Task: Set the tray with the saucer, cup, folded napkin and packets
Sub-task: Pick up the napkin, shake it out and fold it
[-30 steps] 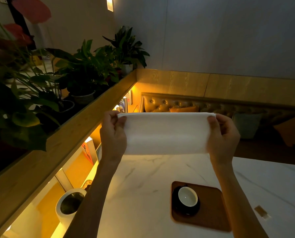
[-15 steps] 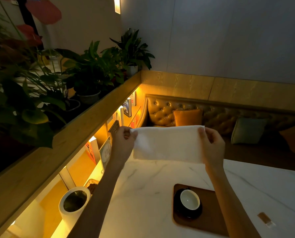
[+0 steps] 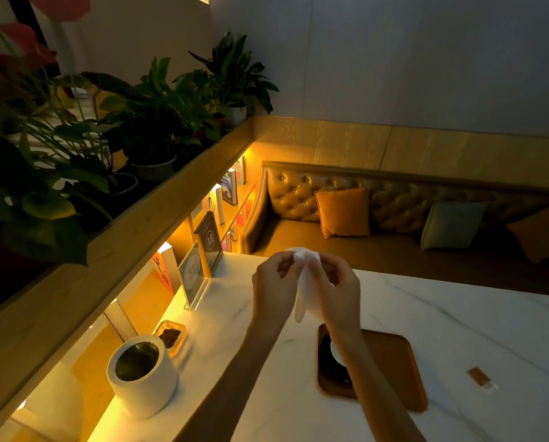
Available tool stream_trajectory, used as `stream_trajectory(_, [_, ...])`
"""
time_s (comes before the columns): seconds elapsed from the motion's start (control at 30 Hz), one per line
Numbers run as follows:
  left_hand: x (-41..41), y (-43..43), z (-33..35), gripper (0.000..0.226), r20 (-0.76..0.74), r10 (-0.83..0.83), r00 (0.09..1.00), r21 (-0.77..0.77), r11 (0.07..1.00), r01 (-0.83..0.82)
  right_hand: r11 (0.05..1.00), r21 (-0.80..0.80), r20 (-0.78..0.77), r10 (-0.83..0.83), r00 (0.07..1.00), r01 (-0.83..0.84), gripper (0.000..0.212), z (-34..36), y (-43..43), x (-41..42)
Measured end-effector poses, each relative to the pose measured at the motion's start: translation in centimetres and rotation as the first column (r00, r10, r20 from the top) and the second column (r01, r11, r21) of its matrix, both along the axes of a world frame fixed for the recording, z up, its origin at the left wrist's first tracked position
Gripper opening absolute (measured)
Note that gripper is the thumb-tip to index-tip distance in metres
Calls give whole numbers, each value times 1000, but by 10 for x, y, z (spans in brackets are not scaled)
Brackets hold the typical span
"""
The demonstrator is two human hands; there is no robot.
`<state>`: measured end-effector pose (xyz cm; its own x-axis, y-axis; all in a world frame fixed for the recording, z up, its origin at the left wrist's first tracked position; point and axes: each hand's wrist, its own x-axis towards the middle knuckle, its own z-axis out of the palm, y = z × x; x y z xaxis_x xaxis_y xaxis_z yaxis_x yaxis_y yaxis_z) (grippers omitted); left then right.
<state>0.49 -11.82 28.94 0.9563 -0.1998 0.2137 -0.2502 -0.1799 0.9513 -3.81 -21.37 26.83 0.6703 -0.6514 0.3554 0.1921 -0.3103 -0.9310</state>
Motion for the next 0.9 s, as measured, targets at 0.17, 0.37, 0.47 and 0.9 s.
stream_trajectory(0.17, [-5,1,0,29,21,31,999,-25,999,-31,999,32,-7,21,1000,-21,15,-4,7,-1])
stream_trajectory(0.37, [-7,3,-3,29,-1,63,998,-32,997,-63,998,54,-12,33,999,-32,18,-5,16,0])
stream_trajectory(0.47, [-7,4,-2,29,-18,58,998,-7,998,-59,999,18,-40,39,998,-39,26,-6,20,-1])
stream_trajectory(0.9, [15,39,-18,86,-358,-171,918,-180,977,111,943,193,-114,295,949,-270,27,16,-10,-9])
